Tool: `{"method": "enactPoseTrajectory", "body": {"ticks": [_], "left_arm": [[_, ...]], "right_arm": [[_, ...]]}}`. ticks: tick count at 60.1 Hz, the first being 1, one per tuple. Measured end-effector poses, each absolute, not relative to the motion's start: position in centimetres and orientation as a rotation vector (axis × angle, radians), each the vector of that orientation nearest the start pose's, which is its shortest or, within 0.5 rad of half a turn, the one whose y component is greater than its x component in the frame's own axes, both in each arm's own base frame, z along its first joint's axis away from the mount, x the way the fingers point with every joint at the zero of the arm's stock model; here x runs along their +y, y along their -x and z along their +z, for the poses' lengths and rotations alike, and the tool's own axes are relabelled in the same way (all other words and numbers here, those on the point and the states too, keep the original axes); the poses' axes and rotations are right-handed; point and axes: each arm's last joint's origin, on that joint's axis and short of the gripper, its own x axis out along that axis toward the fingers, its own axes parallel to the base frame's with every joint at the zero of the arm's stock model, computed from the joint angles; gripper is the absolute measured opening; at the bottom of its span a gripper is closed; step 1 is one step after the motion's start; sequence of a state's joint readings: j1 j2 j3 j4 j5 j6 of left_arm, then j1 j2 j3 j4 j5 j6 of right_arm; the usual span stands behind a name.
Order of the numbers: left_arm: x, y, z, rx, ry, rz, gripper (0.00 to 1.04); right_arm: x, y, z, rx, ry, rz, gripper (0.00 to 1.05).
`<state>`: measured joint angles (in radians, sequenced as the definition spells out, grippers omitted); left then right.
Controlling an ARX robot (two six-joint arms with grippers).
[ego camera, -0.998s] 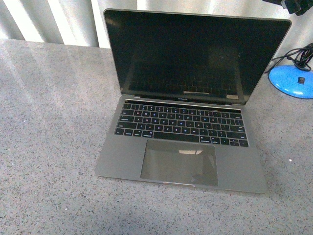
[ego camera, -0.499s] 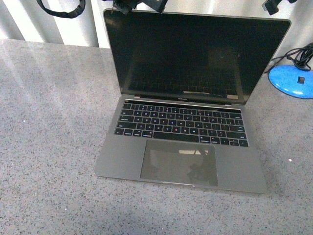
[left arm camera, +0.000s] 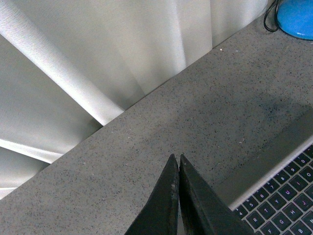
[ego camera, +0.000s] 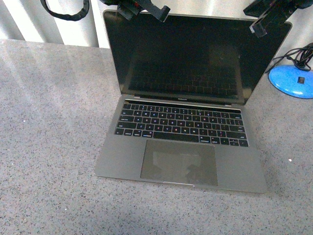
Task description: Close laptop
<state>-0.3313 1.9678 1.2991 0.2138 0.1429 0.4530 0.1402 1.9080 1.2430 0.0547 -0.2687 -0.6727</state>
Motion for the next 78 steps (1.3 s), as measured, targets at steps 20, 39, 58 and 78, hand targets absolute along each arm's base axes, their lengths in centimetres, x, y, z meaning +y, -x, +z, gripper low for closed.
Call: {"method": "enactPoseTrajectory", "body": {"ticks": [20,39,58,78], "left_arm": [[-14.9,-40.3,19.2,0.364,-0.482,-0.597,0.04],[-15.2,-38.9,18.1,0.408,-0.489,-0.647,0.04],[-14.7,-37.5,17.3,0.448,-0.494,-0.668,0.04],[-14.7,-36.7,16.7,0.475,-0.493,-0.702,0.04]], "right_arm": [[6.3,-39.2,18.9,0.461,0.594,0.589,0.01],[6.4,-38.0,17.5,0.498,0.586,0.595,0.01],[7.6,-35.9,17.2,0.507,0.573,0.622,0.01],[7.3,-34.3,15.8,0.543,0.556,0.623,0.01]]}}
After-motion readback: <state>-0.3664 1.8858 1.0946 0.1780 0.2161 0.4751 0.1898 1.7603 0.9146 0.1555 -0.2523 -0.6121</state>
